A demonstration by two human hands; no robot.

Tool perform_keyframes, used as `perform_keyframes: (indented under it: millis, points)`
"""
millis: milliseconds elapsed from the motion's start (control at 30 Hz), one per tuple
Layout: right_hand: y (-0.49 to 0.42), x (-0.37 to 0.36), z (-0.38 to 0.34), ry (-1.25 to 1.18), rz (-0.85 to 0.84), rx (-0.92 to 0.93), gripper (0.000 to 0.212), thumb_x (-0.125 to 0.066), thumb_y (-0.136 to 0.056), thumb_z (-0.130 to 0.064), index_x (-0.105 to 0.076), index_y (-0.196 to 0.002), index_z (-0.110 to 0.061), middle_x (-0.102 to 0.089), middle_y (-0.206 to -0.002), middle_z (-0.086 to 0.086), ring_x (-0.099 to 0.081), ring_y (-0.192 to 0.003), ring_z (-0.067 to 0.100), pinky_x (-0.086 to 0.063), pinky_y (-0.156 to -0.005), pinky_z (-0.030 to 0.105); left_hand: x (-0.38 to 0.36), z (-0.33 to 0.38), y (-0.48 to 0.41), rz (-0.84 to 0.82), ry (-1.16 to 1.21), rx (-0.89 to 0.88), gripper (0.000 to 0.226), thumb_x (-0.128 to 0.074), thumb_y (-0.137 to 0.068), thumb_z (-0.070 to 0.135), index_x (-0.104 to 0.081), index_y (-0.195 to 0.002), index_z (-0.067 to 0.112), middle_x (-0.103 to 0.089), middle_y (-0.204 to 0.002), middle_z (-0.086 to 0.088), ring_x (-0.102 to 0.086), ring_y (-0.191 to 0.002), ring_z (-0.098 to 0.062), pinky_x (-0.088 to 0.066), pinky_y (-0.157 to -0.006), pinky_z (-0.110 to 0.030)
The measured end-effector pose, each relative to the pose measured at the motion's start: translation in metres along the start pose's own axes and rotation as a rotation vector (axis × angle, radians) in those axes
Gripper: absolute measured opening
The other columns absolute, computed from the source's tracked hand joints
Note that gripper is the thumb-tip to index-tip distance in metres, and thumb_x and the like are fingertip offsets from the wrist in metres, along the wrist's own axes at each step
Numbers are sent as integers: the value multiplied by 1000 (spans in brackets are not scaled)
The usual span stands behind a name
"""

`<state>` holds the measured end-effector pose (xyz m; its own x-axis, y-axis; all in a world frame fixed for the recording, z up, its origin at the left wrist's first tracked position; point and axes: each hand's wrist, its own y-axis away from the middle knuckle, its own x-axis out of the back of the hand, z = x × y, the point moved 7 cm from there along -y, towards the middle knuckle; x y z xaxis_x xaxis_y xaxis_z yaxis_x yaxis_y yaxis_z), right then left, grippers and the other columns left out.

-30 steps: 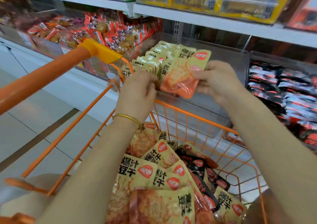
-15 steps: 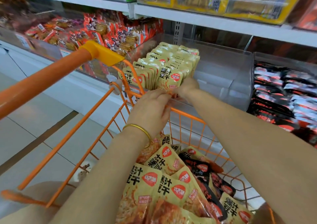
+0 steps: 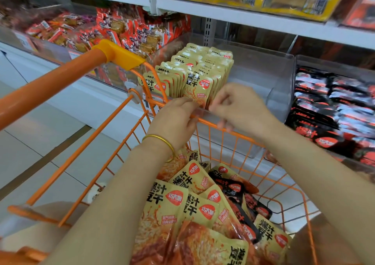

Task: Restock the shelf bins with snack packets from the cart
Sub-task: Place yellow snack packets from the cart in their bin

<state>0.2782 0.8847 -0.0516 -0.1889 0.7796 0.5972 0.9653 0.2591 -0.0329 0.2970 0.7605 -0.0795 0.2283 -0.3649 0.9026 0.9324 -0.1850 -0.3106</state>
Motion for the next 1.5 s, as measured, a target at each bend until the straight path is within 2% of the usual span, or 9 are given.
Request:
perform_keyframes:
  millis: [100,233,467,667,867,1000,1100,1267,1500]
  points:
    - [54,-45,27,309,-396,-50,15,-60,-90,-29,-60,-89,-15,-67,-79,12,-63,-64,18,-51,-56,30,0,1,1,-5,5,9,41,-49,-94,18,-48,-134,13,-45,-140,-7,-35,-131,-24,-24,-108,-30]
    - [72,-90,68,461,-530,-83,33,-60,-89,-42,-57,-96,-9,-62,-90,11,-59,-81,27,-41,-64,32,-1,3,3,-7,39,8,40,-50,-93,16,-49,-133,12,-47,-138,-7,-36,-130,-25,-26,-108,-31]
    - [58,-58,59,89,-348,-68,27,-74,-79,-17,-48,-73,-18,-57,-74,9,-48,-63,13,-36,-59,28,9,4,4,77,180,27,33,-51,-93,14,-56,-125,13,-55,-123,-6,-45,-117,-22,-34,-93,-24]
    - [47,1,30,-255,-104,-12,12,-61,-88,-4,-50,-85,-4,-64,-64,9,-50,-37,7,-43,-38,19,27,4,3,216,390,92,31,-45,-96,15,-56,-125,11,-58,-119,-4,-49,-106,-10,-33,-83,-12]
    - [1,59,28,-482,296,-4,12,-59,-89,-2,-48,-90,-7,-62,-82,9,-65,-60,14,-54,-43,29,29,-6,3,246,243,100,33,-39,-96,20,-60,-118,7,-60,-117,-11,-51,-113,-26,-35,-89,-25]
    - [-47,44,24,-382,333,48,15,-58,-88,0,-47,-90,-9,-60,-100,22,-68,-76,33,-57,-52,43,4,1,2,58,78,-3,35,-44,-96,14,-53,-130,10,-52,-134,-8,-40,-129,-24,-29,-107,-31]
    - [-73,16,24,-164,325,24,26,-63,-85,-3,-42,-76,-15,-52,-81,10,-64,-83,38,-53,-69,55,-2,2,4,44,-12,-33,37,-48,-95,15,-52,-131,9,-50,-137,-9,-39,-131,-25,-26,-110,-30]
    - [-88,-13,27,363,270,-60,18,-61,-90,-22,-47,-80,-16,-58,-94,7,-56,-97,27,-32,-66,29,-4,1,3,55,-9,-34,37,-48,-94,15,-53,-130,8,-51,-136,-9,-40,-130,-25,-25,-109,-30]
    - [-97,-23,42,301,200,-175,32,-68,-85,-28,-60,-109,-9,-65,-108,8,-61,-102,27,-40,-69,28,-7,-2,2,60,-2,-24,35,-50,-92,13,-56,-126,8,-53,-132,-11,-43,-127,-28,-30,-108,-36]
